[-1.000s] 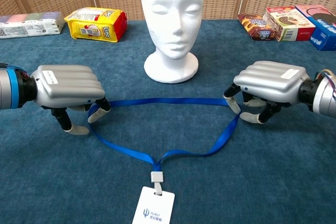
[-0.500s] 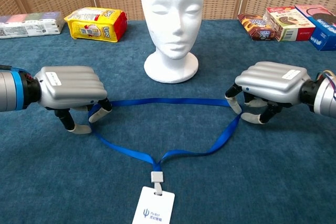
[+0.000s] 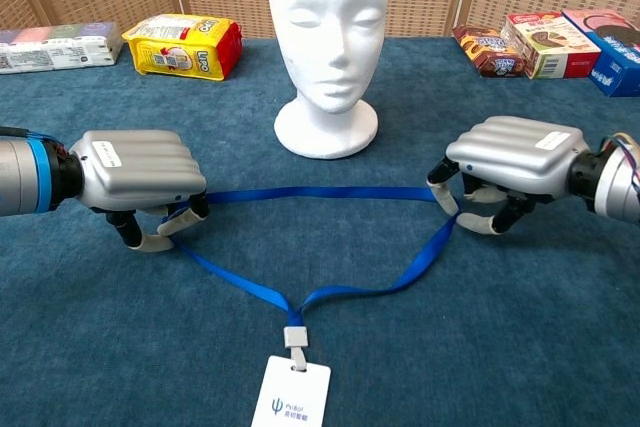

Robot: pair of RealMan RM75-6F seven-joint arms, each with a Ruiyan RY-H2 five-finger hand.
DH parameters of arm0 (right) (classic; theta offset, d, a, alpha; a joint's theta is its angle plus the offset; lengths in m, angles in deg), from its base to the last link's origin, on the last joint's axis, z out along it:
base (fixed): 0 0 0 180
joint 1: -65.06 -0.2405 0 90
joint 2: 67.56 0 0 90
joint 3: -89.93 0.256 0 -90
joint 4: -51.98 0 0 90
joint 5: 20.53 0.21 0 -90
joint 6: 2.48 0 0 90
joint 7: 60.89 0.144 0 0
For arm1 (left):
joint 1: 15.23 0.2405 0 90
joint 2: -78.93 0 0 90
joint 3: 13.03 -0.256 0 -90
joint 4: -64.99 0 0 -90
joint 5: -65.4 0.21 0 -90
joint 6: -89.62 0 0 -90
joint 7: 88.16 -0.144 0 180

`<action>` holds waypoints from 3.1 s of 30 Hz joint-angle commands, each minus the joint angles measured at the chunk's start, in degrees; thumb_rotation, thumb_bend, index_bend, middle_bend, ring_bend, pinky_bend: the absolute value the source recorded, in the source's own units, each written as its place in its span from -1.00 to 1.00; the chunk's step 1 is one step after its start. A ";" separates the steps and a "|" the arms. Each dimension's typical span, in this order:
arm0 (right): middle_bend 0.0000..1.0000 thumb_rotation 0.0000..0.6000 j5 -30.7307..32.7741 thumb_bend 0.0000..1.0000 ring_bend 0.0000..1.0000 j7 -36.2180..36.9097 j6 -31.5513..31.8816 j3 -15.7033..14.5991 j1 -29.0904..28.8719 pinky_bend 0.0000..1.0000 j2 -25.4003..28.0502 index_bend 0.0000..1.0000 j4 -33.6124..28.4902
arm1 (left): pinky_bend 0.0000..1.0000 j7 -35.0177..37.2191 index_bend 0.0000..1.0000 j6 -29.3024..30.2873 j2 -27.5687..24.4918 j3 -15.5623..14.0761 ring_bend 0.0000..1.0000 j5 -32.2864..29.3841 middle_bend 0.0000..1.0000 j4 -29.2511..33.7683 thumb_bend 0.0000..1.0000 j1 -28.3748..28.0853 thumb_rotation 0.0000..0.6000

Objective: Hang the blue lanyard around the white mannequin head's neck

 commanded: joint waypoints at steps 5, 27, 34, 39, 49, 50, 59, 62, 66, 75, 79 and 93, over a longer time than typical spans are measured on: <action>1.00 1.00 0.56 -0.03 1.00 0.28 -0.19 0.15 0.17 1.00 -0.19 0.25 -0.33 | 1.00 -0.24 0.38 0.30 0.01 -0.02 1.00 -0.49 1.00 0.20 -0.24 0.19 0.86; 1.00 1.00 0.37 -0.03 1.00 0.84 0.22 0.11 0.40 1.00 -0.05 0.26 0.01 | 1.00 -0.71 0.03 -0.30 -0.53 0.29 1.00 -2.04 1.00 1.29 -0.22 -0.33 0.71; 1.00 1.00 0.27 -0.03 1.00 0.89 0.43 0.11 0.50 1.00 -0.03 0.26 -0.05 | 1.00 -0.57 -0.09 -0.20 -0.94 0.20 1.00 -2.12 1.00 1.80 -0.22 -0.38 0.70; 1.00 1.00 0.19 -0.02 1.00 0.88 0.61 0.19 0.51 1.00 0.03 0.26 -0.13 | 1.00 -0.60 -0.21 -0.28 -1.11 0.35 1.00 -2.53 1.00 1.95 -0.22 -0.46 0.70; 1.00 1.00 0.24 -0.02 1.00 0.69 0.81 0.34 0.57 1.00 0.09 0.26 -0.20 | 1.00 3.92 -0.35 2.22 -1.77 0.79 1.00 -0.88 1.00 3.02 -0.22 -0.15 0.49; 1.00 1.00 0.22 -0.02 1.00 0.69 0.85 0.37 0.56 1.00 0.08 0.26 -0.23 | 1.00 5.27 -0.35 2.81 -1.86 0.45 1.00 0.22 1.00 2.73 -0.22 -0.11 0.41; 1.00 1.00 0.15 -0.02 1.00 0.47 0.90 0.47 0.49 1.00 0.04 0.26 -0.53 | 1.00 12.10 -0.35 7.34 -1.81 -1.42 1.00 6.04 1.00 0.03 -0.22 0.59 -0.08; 1.00 1.00 0.15 -0.02 1.00 0.36 0.98 0.51 0.50 1.00 0.12 0.26 -0.79 | 1.00 12.30 -0.35 7.51 -1.53 -1.56 1.00 6.33 1.00 -0.84 -0.23 0.69 -0.10; 1.00 1.00 0.18 -0.01 1.00 0.16 1.15 0.59 0.56 1.00 0.37 0.27 -1.13 | 1.00 11.17 -0.34 6.14 -1.33 -1.45 1.00 5.49 1.00 -1.14 -0.29 0.51 -0.07; 1.00 1.00 0.57 0.00 1.00 -0.08 1.14 0.59 0.83 1.00 0.82 0.27 -1.39 | 1.00 9.85 -0.19 6.55 -0.56 -1.30 1.00 5.50 1.00 -1.84 -0.39 0.83 0.29; 1.00 1.00 0.62 0.00 1.00 0.18 1.25 0.67 0.88 1.00 0.71 0.27 -1.40 | 1.00 10.14 -0.18 7.30 -0.13 -1.22 1.00 5.79 1.00 -2.11 -0.39 1.09 0.39; 1.00 1.00 0.73 0.00 1.00 0.72 1.24 0.76 0.93 1.00 0.48 0.27 -0.99 | 1.00 9.21 -0.09 8.19 1.13 -1.25 1.00 5.82 1.00 -3.21 -0.39 1.92 1.00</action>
